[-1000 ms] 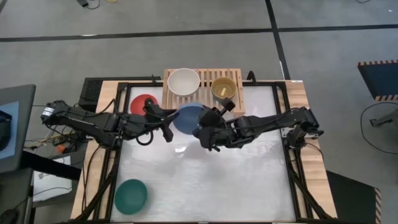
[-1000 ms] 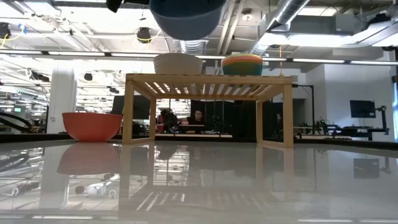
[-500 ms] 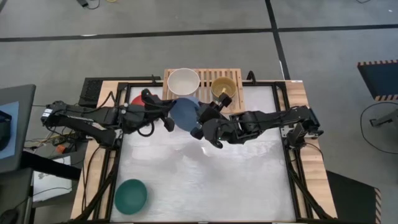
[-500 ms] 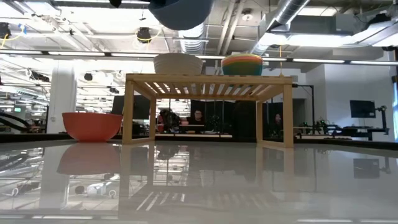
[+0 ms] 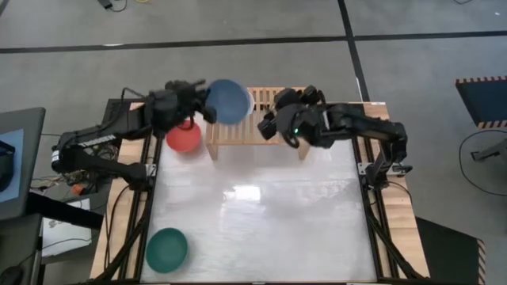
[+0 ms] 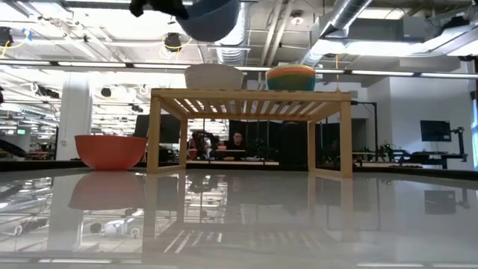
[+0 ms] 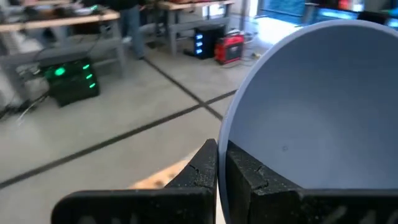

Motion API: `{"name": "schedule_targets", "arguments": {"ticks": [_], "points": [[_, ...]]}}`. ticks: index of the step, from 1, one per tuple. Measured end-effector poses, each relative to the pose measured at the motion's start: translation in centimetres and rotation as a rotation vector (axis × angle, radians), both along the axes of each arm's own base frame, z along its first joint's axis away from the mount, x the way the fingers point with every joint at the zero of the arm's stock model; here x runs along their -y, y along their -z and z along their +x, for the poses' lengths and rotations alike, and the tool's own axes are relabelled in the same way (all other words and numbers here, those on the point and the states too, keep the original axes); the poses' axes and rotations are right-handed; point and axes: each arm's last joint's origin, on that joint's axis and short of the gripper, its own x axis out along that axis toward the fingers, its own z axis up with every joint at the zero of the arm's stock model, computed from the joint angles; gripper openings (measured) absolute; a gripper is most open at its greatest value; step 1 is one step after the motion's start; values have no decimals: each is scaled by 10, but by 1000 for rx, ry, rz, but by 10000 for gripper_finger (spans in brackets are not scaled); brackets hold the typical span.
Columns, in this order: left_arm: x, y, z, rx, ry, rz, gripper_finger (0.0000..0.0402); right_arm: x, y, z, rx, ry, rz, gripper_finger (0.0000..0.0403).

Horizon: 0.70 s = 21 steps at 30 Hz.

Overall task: Place and stack bowls onto a shelf
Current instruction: Stack the large blue bowl on top of the large white bowl on the shelf

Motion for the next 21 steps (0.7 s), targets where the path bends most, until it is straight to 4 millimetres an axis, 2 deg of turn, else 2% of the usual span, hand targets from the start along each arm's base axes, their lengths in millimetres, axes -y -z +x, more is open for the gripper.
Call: {"name": "schedule_targets", "arguments": {"ticks": [4, 7, 10, 16, 21], "points": [[-35, 9, 1, -22, -29, -95, 1, 11, -2, -7, -19, -44, 68, 296], [-62, 15, 10, -12, 3, -210, 1, 16, -3, -9, -22, -71, 107, 295], [-83, 21, 21, -103, -17, -290, 0, 21, -1, -11, -50, -72, 120, 295], [-108, 15, 40, -233, 18, -387, 0, 24, 5, -17, -145, -60, 130, 295], [-118, 7, 47, -273, 71, -449, 0, 27, 8, -20, -179, -42, 143, 295]]}}
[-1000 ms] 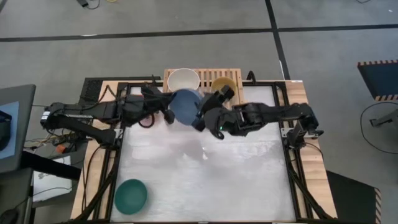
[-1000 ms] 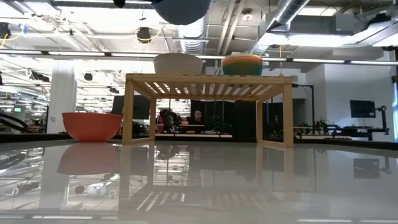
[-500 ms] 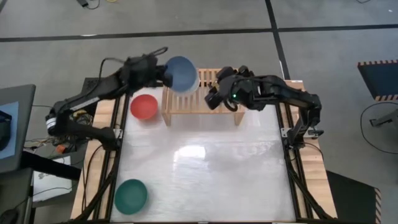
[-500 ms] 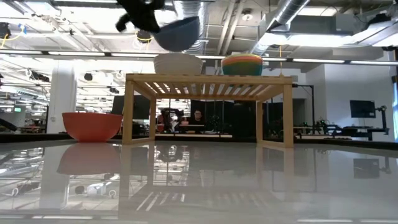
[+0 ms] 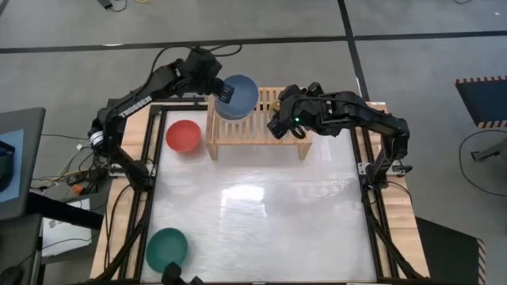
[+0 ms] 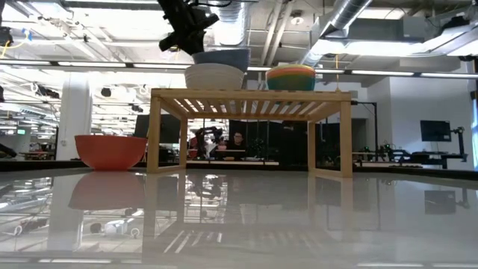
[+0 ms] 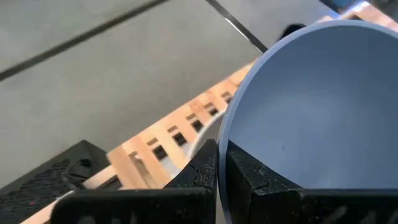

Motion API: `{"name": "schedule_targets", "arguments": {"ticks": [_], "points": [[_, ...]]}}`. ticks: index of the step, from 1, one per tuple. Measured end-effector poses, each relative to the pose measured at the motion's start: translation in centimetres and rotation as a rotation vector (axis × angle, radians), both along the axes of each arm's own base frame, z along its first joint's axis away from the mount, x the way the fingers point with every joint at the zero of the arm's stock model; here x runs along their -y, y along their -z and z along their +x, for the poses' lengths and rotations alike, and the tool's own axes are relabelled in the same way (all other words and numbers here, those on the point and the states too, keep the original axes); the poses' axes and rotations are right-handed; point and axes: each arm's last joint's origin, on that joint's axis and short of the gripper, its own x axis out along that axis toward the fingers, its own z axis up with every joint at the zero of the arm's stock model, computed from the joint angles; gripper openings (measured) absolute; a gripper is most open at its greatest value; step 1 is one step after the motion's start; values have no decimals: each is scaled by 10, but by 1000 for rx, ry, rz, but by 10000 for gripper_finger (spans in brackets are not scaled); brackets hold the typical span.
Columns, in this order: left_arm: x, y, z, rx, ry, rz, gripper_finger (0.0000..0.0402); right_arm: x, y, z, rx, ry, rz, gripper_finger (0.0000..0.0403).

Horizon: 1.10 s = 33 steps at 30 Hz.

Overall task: Place and stack bowls onto a shelf
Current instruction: Stack the large blue bowl on top of the large white bowl on the shelf

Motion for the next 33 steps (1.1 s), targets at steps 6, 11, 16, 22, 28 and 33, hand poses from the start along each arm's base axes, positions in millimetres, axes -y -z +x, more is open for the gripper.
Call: {"name": "schedule_targets", "arguments": {"ticks": [6, 11, 16, 22, 28, 33], "points": [[-6, 3, -9, -64, 0, -87, 0, 6, 1, -2, -16, 18, 1, 295], [-8, 6, -16, -96, -23, -124, 0, 9, 2, -3, -32, 27, 1, 295], [-8, 6, -15, -68, 7, -158, 22, 11, 2, -4, -42, 37, 1, 295], [-8, 5, -15, -40, -2, -179, 104, 11, 3, -4, -48, 36, 1, 295], [1, -11, -30, -41, -82, -89, 162, 11, 4, -6, -66, 46, 9, 295], [4, -12, -40, -129, -149, -42, 167, 11, 5, -7, -68, 51, 14, 295]]}}
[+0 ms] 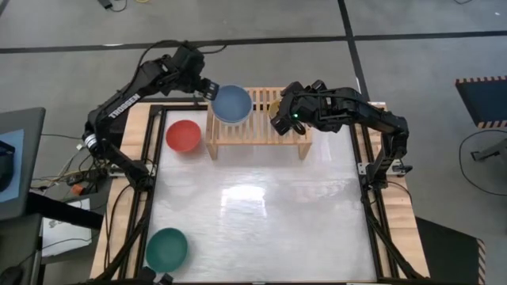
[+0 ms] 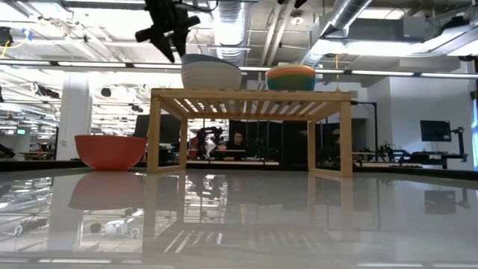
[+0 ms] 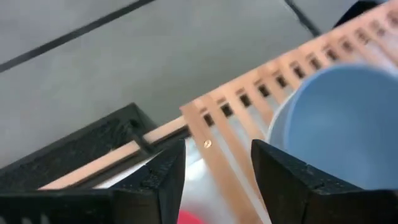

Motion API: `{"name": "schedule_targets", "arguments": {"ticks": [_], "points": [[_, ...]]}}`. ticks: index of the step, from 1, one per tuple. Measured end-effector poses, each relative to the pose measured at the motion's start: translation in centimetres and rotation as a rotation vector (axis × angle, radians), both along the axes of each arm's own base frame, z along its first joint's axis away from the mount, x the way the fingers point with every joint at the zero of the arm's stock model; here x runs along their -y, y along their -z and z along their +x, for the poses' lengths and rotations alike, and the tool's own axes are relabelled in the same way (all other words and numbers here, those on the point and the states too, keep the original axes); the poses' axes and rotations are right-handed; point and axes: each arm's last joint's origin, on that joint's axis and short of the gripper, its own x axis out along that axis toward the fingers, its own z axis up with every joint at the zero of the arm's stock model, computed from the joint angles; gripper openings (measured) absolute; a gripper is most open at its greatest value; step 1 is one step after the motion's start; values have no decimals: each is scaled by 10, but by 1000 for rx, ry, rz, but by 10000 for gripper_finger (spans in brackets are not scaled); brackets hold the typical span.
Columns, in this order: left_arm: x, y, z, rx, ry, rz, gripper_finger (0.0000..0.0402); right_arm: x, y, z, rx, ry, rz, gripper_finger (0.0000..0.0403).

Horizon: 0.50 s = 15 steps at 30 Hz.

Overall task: Place and stack bowls onto a shelf
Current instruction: Stack the large blue bowl on top of the large white bowl on the shelf

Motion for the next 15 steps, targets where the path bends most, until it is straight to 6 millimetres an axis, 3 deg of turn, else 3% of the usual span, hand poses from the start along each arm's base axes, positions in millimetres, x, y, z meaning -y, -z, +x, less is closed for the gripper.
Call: {"name": "schedule_targets", "arguments": {"ticks": [9, 15], "points": [[1, 34, 13, -48, 26, -59, 163, 0, 0, 0, -1, 1, -1, 295], [3, 39, 16, -61, 28, -64, 162, 3, 0, 0, -2, 10, -2, 295]]}}
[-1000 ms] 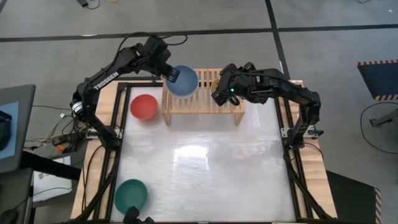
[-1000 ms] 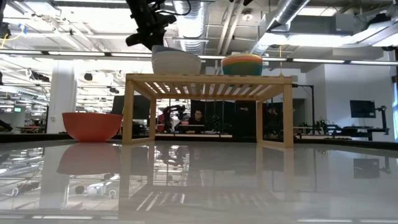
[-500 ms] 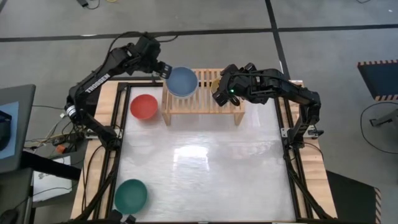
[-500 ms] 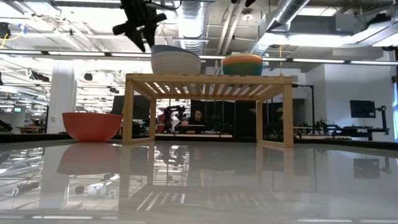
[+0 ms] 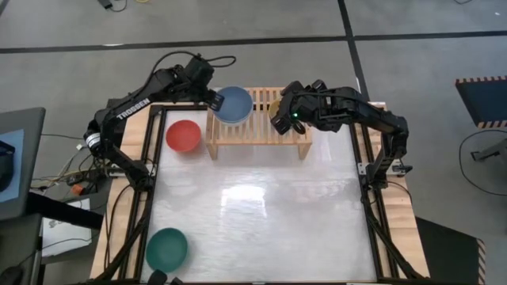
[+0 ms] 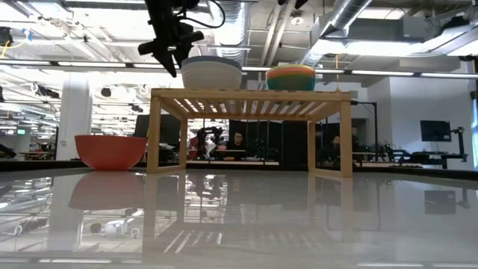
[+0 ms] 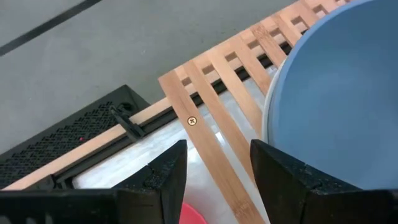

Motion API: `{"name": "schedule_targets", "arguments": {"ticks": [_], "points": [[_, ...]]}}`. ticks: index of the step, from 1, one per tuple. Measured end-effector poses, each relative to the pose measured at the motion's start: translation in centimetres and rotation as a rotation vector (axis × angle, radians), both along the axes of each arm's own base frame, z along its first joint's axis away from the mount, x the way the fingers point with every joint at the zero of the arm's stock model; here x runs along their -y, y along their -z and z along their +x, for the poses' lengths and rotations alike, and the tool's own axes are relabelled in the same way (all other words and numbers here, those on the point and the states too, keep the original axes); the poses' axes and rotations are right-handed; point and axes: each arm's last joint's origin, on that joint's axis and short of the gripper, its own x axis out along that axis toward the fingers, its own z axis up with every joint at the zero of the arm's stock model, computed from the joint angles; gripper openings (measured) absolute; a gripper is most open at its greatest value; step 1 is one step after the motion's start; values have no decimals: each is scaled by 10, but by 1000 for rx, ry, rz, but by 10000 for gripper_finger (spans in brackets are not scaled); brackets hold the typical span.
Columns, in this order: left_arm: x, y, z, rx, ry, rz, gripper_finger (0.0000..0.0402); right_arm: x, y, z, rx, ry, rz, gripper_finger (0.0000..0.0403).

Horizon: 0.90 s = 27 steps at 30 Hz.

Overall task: Place and stack bowls onto a shelf
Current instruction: Stack the large blue bowl on top of the large white bowl on the shelf, then stack the large green bowl on top of the large blue bowl on the shelf

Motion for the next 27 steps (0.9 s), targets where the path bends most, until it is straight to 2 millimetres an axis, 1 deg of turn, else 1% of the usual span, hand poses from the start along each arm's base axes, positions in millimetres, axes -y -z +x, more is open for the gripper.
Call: {"name": "schedule_targets", "arguments": {"ticks": [2, 4, 8, 12, 15, 17, 20, 22, 24, 27], "points": [[0, -1, 0, 2, 1, 2, 162, 2, 0, 0, -1, 5, 0, 295], [1, -7, -1, 13, 2, 9, 162, 3, 0, 0, -2, 10, 0, 295], [10, -31, -10, 67, 7, 71, 162, 3, 0, 0, -3, 10, -1, 295], [24, -50, -23, 100, 15, 132, 162, 3, 0, 0, -3, 10, -1, 295], [40, -58, -31, 81, 37, 149, 162, 5, 0, 0, -4, 12, 4, 295], [50, -60, -34, 73, 52, 158, 162, 6, 5, 2, -17, 13, 10, 295], [66, -56, -38, 65, 75, 156, 162, 12, 19, 7, -47, 41, 46, 295], [78, -49, -41, 85, 87, 139, 162, 14, 32, 10, -83, 54, 74, 295], [91, -37, -45, 90, 101, 108, 162, 15, 45, 14, -125, 55, 99, 295], [115, -10, -53, 89, 126, 42, 162, 10, 63, 21, -158, 27, 157, 295]]}}
